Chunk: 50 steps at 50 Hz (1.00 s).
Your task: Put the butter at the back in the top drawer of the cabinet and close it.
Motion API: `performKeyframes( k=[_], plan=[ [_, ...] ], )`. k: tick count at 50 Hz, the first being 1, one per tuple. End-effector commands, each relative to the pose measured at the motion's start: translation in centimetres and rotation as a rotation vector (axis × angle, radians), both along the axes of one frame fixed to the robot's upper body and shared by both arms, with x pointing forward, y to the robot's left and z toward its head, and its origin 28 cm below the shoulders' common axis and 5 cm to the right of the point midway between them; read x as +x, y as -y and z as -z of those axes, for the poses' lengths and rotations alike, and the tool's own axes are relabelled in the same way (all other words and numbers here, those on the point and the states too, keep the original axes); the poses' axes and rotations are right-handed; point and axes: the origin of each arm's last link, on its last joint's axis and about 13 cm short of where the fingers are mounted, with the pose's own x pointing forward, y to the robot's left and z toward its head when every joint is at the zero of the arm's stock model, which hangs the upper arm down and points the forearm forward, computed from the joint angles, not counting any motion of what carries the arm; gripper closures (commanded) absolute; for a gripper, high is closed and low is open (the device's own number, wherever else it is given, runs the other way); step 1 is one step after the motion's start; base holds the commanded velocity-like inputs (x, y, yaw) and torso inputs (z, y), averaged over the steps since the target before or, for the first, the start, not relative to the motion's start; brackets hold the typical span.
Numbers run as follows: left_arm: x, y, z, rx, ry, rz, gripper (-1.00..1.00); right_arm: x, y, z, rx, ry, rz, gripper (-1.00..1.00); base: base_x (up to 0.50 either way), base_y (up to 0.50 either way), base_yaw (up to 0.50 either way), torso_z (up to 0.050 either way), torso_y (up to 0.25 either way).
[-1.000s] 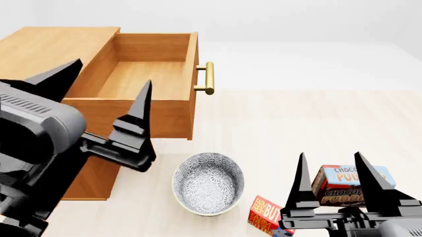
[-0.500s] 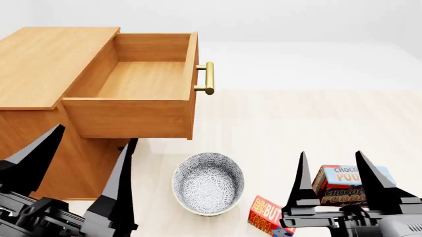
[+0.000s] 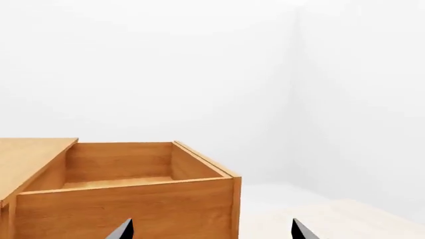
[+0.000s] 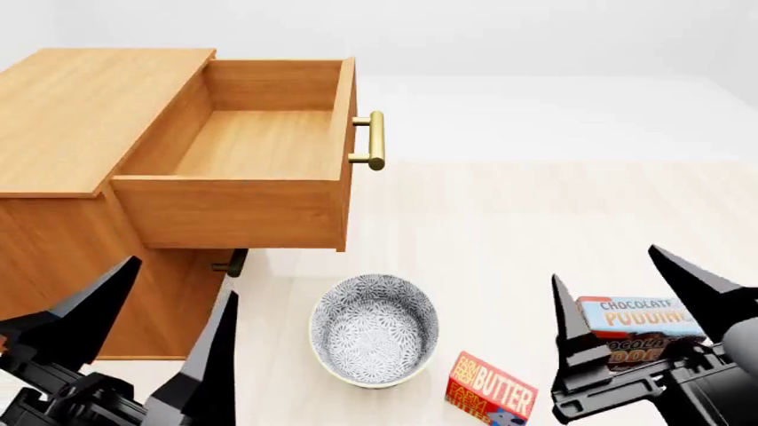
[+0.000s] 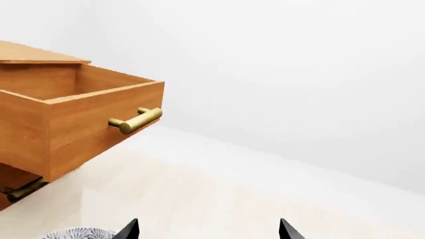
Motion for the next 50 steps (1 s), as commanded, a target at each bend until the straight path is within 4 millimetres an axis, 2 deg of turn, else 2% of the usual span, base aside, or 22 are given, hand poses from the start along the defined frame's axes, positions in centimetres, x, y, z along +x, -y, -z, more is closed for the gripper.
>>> performKeyframes(
  k=[1,8,9,10,11,12,16,20,25,34,50],
  plan=[
    [0.2,-0.4,0.6,-0.021,-0.02,0.018,-1.0,0.4,1.3,-4.7,-0.223,-0.298,-0.182,-1.0,0.0,0.0,0.0,0.0,0.0],
    [0.3,-0.4,0.8,-0.021,-0.025,0.024,-1.0,0.4,3.7,-7.2,-0.32,-0.546,-0.295,-1.0,0.0,0.0,0.0,0.0,0.0],
    [0.3,-0.5,0.9,-0.022,-0.026,0.025,-1.0,0.4,4.5,-5.3,-0.132,-0.694,-0.203,-1.0,0.0,0.0,0.0,0.0,0.0],
    [0.3,-0.5,0.9,-0.023,-0.026,0.025,-1.0,1.2,4.8,-3.2,-0.121,-0.773,-0.29,-1.0,0.0,0.0,0.0,0.0,0.0],
    [0.3,-0.5,0.9,-0.024,-0.027,0.025,-1.0,1.2,4.3,-2.5,-0.123,-0.914,-0.298,-1.0,0.0,0.0,0.0,0.0,0.0],
    [0.3,-0.5,0.9,-0.024,-0.028,0.026,-1.0,1.2,3.7,-2.7,-0.165,-0.997,-0.369,-1.0,0.0,0.0,0.0,0.0,0.0],
    [0.4,-0.5,1.0,-0.027,-0.029,0.026,-1.0,4.1,2.5,-4.8,-0.363,-1.118,-0.508,-1.0,0.0,0.0,0.0,0.0,0.0],
    [0.4,-0.5,1.0,-0.03,-0.032,0.029,-1.0,5.4,2.1,-11.7,-0.514,-0.868,-0.454,-1.0,0.0,0.0,0.0,0.0,0.0],
    [0.5,-0.6,1.1,-0.033,-0.037,0.033,-1.0,6.9,1.6,-11.8,-0.608,-0.951,-0.471,-1.0,0.0,0.0,0.0,0.0,0.0],
    [0.5,-0.5,1.0,-0.034,-0.04,0.038,-1.0,7.9,0.9,-11.5,-0.699,-0.981,-0.486,-1.0,0.0,0.0,0.0,0.0,0.0],
    [0.6,-0.4,1.1,-0.037,-0.049,0.047,-1.0,8.4,0.4,-11.1,-0.757,-1.024,-0.467,-1.0,0.0,0.0,0.0,0.0,0.0]
  ],
)
